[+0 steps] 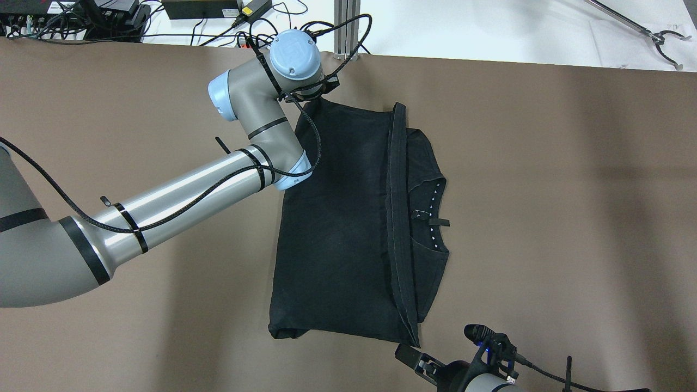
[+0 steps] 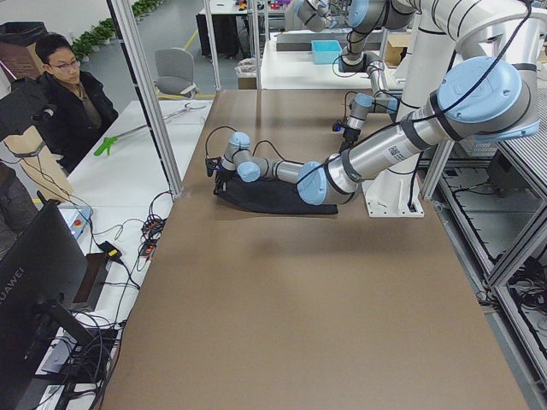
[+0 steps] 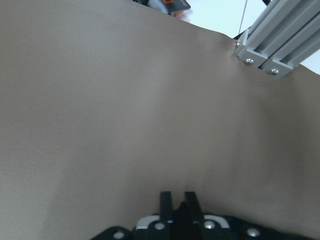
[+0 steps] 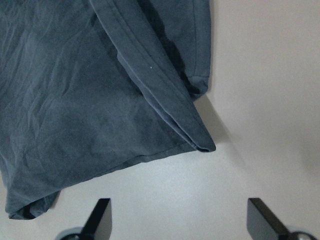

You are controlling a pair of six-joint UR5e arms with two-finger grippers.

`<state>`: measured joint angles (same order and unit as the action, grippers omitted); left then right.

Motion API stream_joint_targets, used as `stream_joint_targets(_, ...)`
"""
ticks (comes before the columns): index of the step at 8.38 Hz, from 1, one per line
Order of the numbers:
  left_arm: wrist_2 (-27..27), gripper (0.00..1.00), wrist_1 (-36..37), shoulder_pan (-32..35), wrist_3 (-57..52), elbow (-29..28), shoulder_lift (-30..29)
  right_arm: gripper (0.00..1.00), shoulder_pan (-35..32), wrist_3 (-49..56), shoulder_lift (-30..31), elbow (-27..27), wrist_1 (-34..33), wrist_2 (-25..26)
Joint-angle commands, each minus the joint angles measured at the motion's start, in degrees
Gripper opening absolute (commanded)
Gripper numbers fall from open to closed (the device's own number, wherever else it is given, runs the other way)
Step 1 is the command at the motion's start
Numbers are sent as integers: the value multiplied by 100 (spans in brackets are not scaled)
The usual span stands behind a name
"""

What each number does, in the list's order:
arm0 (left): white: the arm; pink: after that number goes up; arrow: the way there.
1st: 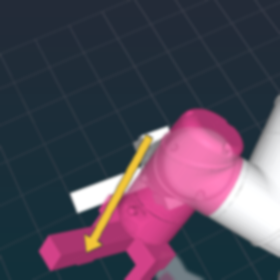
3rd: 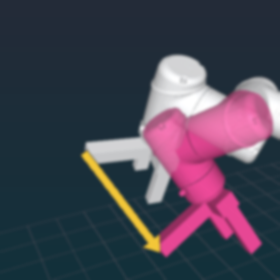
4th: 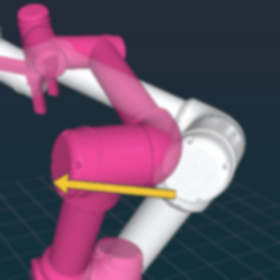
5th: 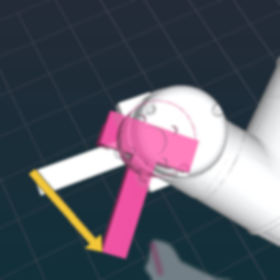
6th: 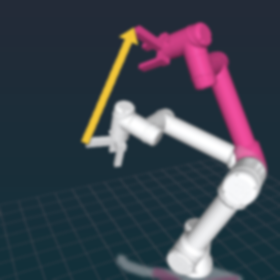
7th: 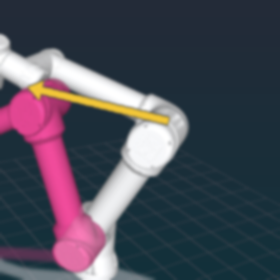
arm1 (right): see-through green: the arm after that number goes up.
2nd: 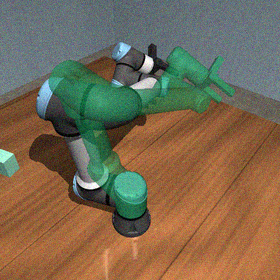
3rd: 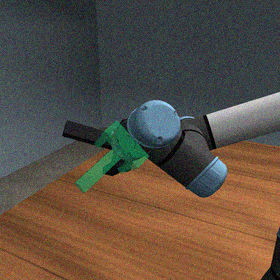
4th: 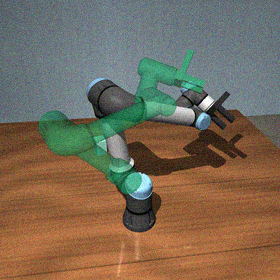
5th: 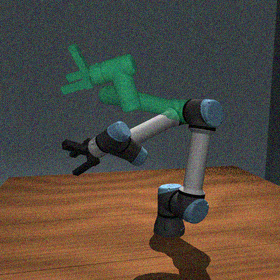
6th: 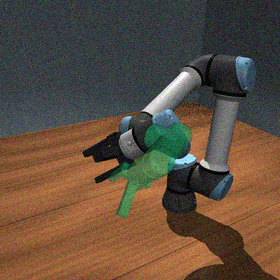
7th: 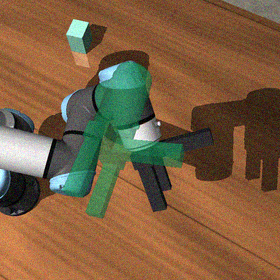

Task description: Fold clothes

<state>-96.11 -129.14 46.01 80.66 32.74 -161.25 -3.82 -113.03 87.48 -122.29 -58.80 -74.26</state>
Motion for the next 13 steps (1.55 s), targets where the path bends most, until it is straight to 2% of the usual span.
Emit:
stream_joint_targets(1, 301, 94, -226, -13, -59, 38, 120, 95, 196, 0, -177, 117, -376, 847)
stream_joint_targets(2, 303, 94, -208, -4, -59, 814, 660, 95, 249, 96, -483, 161, -630, 1444)
stream_joint_targets(3, 286, 94, -182, -30, -33, 1813, 1413, 95, 215, 462, -999, 153, -1442, 1450)
stream_joint_targets(4, 277, 94, -199, -31, 2, 2380, 1917, 95, 145, 1162, -1440, 153, -2346, 1371)
stream_joint_targets(5, 286, 94, -234, -22, 2, 2464, 2105, 95, 58, 2596, -1731, 162, -2955, 988)
stream_joint_targets(6, 303, 94, -234, -13, 11, 2622, 2237, 95, -100, 3915, -1778, 162, -3223, 714)
stream_joint_targets(7, 303, 94, -234, 4, -41, 2928, 2517, 95, -284, 4755, -1778, 197, -3269, 624)
stream_joint_targets(9, 321, 94, -199, 83, -42, 3185, 2651, 95, -636, 5525, -1769, 468, -3453, 370)
stream_joint_targets(11, 400, 94, -182, 84, -7, 3264, 2660, 95, -822, 5494, -1979, 924, -3401, 62)
stream_joint_targets(13, 391, 94, -164, 84, -15, 3274, 2721, 95, -822, 5519, -2033, 1049, -3410, 43)
